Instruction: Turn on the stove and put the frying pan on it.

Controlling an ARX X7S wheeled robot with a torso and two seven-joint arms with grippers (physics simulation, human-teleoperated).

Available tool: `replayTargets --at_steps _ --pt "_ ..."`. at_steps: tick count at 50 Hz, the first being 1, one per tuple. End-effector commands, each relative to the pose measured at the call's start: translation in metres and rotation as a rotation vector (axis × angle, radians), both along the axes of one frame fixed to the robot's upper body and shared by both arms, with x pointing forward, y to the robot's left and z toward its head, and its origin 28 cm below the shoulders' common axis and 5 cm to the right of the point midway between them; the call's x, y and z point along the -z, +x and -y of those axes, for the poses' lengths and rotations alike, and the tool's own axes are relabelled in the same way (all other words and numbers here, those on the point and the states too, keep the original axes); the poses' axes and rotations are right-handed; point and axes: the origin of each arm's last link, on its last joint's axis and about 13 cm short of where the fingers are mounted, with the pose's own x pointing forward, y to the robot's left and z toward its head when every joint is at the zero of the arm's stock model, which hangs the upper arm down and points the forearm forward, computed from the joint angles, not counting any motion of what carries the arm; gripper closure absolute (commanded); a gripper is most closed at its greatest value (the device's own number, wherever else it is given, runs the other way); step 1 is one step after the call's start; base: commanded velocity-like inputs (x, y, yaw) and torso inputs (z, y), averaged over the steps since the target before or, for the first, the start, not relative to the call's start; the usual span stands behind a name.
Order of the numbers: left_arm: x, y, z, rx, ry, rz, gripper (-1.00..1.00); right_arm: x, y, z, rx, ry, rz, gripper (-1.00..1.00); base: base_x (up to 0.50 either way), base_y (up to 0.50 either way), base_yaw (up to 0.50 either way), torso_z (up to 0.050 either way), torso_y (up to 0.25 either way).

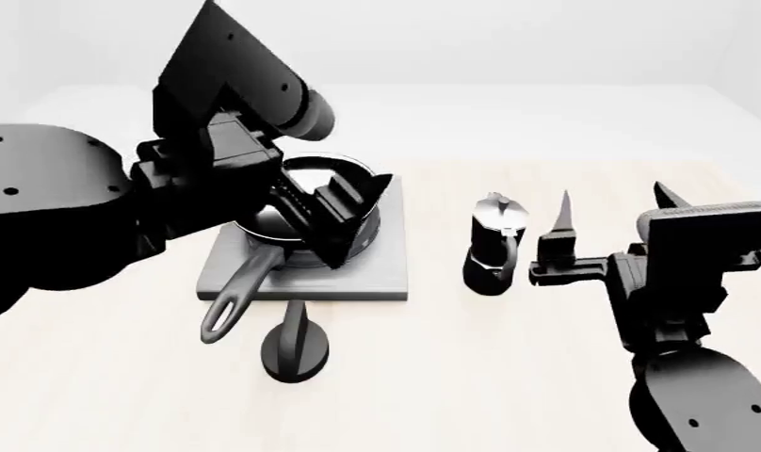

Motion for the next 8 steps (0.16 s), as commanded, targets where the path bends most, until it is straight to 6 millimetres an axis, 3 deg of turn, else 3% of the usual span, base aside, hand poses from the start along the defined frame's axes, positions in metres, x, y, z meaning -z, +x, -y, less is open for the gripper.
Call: replayTargets --at_steps 1,8 --pt "0.0054 -0.0052 0.0072 0.075 0.03 0.028 -1.0 -0.0051 -0.0073 -0.0118 -0.109 -0.043 0.061 -1.0 0.0 0.0 0.0 0.0 0.0" --pt "0.0061 -0.0045 0.0084 0.086 0.032 0.039 -1.0 -0.007 -0.0085 -0.0129 -0.112 -0.055 0.077 -1.0 0.0 0.0 0.0 0.0 0.0"
